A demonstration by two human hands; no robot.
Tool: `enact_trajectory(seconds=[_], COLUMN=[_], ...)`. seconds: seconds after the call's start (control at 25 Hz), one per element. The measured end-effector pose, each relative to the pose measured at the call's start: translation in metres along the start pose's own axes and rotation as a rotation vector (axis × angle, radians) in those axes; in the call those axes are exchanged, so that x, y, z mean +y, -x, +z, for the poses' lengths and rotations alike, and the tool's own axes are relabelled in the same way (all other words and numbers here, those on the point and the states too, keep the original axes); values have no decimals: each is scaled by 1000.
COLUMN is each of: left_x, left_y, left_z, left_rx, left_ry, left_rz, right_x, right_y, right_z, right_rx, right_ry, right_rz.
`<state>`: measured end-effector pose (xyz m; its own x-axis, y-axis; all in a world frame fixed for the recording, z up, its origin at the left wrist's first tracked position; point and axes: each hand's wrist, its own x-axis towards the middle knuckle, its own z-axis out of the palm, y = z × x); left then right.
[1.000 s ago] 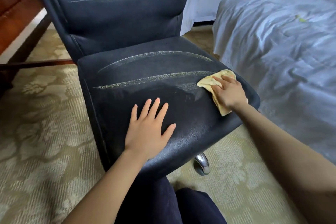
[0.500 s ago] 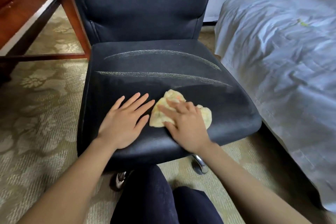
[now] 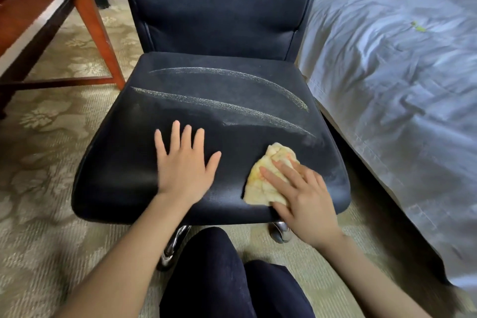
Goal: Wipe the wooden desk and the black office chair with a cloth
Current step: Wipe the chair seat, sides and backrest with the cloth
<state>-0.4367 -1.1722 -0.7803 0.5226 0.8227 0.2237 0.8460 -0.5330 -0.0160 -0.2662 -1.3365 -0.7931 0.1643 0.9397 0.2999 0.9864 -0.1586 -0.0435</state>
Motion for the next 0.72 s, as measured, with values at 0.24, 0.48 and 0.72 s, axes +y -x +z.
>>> enact_trajectory(seconds=[0.24, 0.48, 0.72], left_x=[41, 47, 43], left_y=[19, 18, 19], left_z=[18, 19, 21], left_rx=[40, 43, 59], left_ry=[67, 99, 89], left_rz=[-92, -127, -128], right_x=[65, 101, 44], right_y=[-36, -95, -78], right_z=[-7, 6, 8], right_rx=[-66, -83, -46], right_ry=[-62, -292, -134], right_rz=[147, 453, 444])
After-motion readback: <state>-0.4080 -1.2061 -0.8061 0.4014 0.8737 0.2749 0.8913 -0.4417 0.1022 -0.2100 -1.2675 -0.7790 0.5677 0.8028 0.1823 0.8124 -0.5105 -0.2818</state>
